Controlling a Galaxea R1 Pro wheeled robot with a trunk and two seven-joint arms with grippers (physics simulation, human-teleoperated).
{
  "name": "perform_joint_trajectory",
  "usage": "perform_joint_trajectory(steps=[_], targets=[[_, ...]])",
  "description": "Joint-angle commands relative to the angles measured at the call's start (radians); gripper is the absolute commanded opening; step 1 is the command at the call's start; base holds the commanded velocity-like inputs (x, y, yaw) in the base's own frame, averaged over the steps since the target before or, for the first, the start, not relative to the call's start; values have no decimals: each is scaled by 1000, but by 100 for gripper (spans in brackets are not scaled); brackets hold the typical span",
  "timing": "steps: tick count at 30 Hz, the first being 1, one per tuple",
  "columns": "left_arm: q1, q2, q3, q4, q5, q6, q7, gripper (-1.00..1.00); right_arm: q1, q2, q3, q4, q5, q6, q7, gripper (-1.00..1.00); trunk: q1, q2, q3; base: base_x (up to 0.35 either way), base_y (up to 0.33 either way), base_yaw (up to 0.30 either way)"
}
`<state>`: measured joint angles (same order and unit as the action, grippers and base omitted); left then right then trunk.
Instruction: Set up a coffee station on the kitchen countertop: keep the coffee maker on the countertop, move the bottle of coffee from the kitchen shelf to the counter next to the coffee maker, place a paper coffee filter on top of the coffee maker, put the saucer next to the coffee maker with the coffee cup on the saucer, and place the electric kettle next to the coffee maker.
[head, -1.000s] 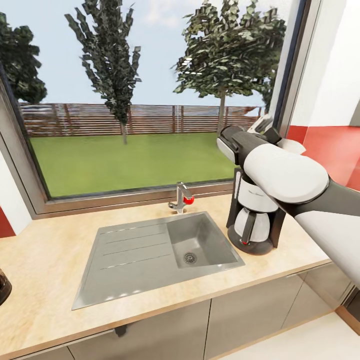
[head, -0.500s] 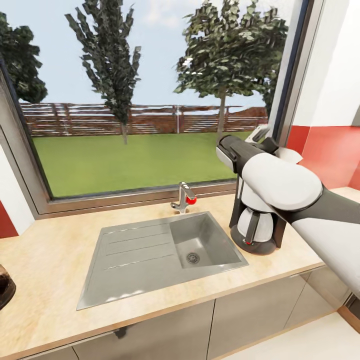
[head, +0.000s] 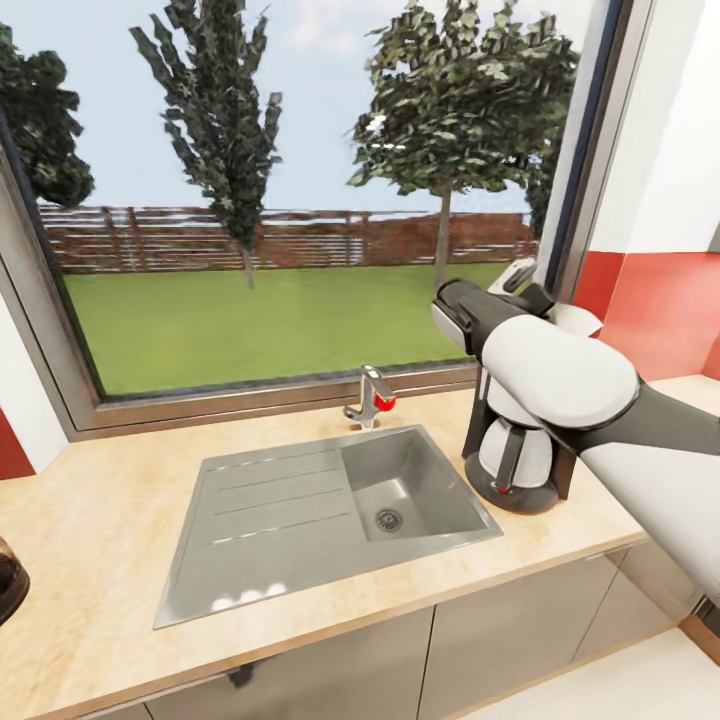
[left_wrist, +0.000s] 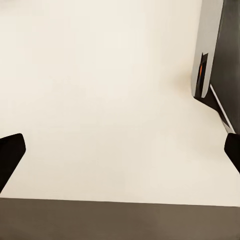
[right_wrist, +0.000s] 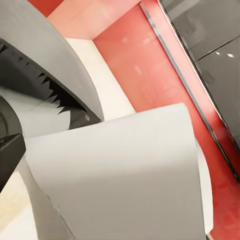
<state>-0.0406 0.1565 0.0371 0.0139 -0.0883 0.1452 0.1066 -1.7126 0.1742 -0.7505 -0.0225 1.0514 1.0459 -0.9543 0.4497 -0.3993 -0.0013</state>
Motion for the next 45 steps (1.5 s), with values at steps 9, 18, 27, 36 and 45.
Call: perform_joint_trajectory(steps=[9, 18, 27, 36, 45], targets=[[-1, 0, 4, 1, -9, 2, 2, 100, 10, 0, -7, 0, 1, 1, -6, -100, 0, -1, 0, 107, 80, 0], [0, -2, 4, 4, -9, 2, 2, 100, 18, 0, -7, 0, 2, 1, -6, -100, 0, -1, 0, 11, 8, 0], [0, -3, 4, 4, -8, 2, 2, 100, 39, 0, -7, -2, 91, 1, -6, -100, 0, -1, 0, 0, 0, 0], [0, -3, 4, 4, -8, 2, 2, 100, 45, 0, -7, -2, 127, -12, -7, -100, 0, -1, 0, 0, 0, 0], [1, -2, 4, 4, -8, 2, 2, 100, 45, 0, -7, -1, 128, -27, -4, -100, 0, -1, 0, 0, 0, 0]])
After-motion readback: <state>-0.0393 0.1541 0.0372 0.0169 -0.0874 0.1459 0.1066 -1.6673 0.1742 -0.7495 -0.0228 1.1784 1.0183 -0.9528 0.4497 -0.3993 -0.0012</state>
